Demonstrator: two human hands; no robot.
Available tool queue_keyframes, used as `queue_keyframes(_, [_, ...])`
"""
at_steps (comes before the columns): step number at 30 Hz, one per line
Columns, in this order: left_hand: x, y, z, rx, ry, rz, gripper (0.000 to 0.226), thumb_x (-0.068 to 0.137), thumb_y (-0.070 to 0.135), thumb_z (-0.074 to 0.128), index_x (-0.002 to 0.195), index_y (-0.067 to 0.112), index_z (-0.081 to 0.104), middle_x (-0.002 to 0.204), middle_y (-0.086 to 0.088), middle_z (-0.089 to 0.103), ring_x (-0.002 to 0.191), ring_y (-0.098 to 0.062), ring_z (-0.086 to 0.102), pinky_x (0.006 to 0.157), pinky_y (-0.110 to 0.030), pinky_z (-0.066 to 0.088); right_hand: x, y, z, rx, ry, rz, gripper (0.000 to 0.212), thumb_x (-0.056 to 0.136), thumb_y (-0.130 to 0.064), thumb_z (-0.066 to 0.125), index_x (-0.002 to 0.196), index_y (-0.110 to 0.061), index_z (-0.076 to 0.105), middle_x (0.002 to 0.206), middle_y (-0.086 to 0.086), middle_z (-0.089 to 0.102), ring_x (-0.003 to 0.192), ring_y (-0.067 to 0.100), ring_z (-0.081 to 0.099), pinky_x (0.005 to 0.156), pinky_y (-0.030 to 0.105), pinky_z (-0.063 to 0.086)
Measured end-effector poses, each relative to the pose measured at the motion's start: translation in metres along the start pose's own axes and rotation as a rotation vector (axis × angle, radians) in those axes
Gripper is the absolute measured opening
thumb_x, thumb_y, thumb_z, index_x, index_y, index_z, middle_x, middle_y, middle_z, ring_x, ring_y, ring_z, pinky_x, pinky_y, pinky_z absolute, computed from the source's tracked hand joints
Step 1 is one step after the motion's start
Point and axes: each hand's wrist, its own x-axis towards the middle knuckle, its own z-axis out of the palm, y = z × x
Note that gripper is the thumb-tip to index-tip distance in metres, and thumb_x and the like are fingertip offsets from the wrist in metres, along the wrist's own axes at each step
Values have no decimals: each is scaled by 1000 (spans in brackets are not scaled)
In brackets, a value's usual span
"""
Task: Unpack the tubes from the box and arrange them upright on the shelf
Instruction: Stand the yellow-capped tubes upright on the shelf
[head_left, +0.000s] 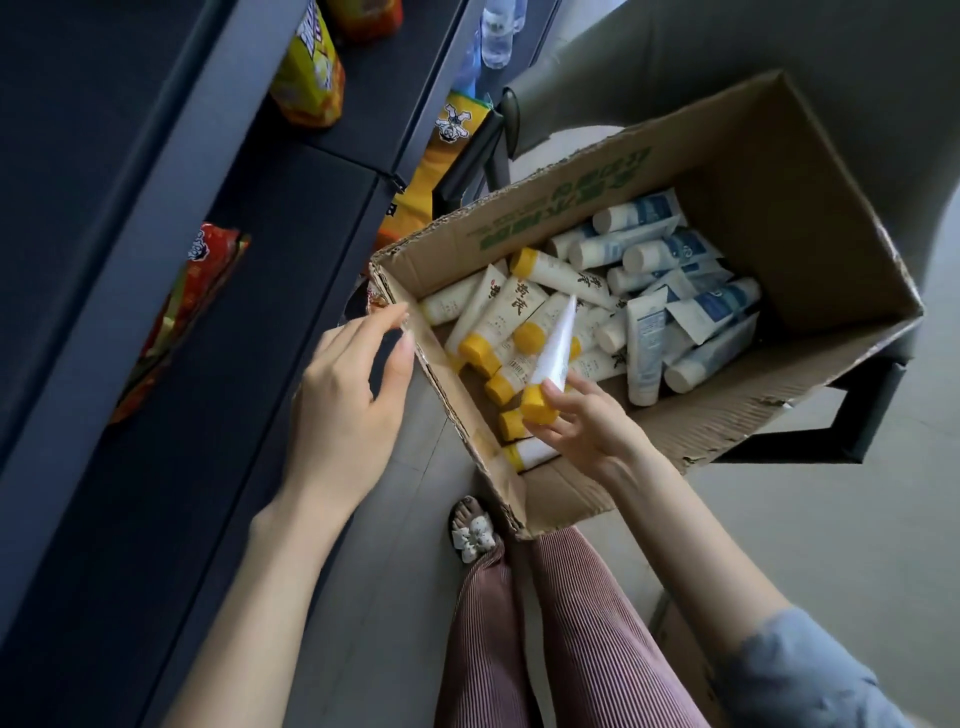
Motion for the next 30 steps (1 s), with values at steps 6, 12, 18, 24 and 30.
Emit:
queue_keyframes(6, [1, 5, 11, -104, -92, -116, 34, 99, 22, 43, 130, 12, 55, 125, 1, 59, 118, -16, 50, 94, -24, 40, -33, 3, 6, 59, -383, -11, 52, 78, -4, 58, 129, -8, 52, 105, 14, 65, 87, 22, 66, 79, 30, 57])
queue_keyframes(12, [1, 20, 16, -673, -336, -423, 49, 83, 64, 44, 117, 32, 61, 122, 16, 62, 114, 3, 55, 93, -20, 42, -54, 10, 13, 91, -851, 52, 60, 74, -10, 76, 131, -9, 54, 122, 16, 61, 105, 28, 63, 97, 40, 50])
queue_keyframes(18, [0, 18, 9, -912, -398, -489, 39, 72, 47, 73, 103, 23, 69, 99, 5, 72, 90, -6, 65, 69, -16, 47, -51, 14, 19, 62, -889, 81, 59, 73, -14, 78, 128, -14, 57, 125, 14, 60, 108, 27, 63, 99, 40, 48])
queue_keyframes(24, [6, 11, 5, -1175, -301, -563, 59, 61, 45, 75, 110, 14, 66, 108, -1, 70, 97, -11, 65, 82, -21, 53, -38, 5, 23, -85, -866, 112, 47, 80, -22, 72, 124, -15, 58, 122, 11, 62, 108, 24, 63, 98, 37, 49])
queue_keyframes(30, [15, 0, -4, -1194, -195, -605, 35, 76, 31, 62, 110, 21, 62, 106, -2, 71, 94, -14, 67, 79, -28, 55, 0, -9, 30, -340, -346, -2, 48, 82, -28, 65, 127, -17, 54, 128, 7, 60, 102, 16, 63, 86, 32, 55])
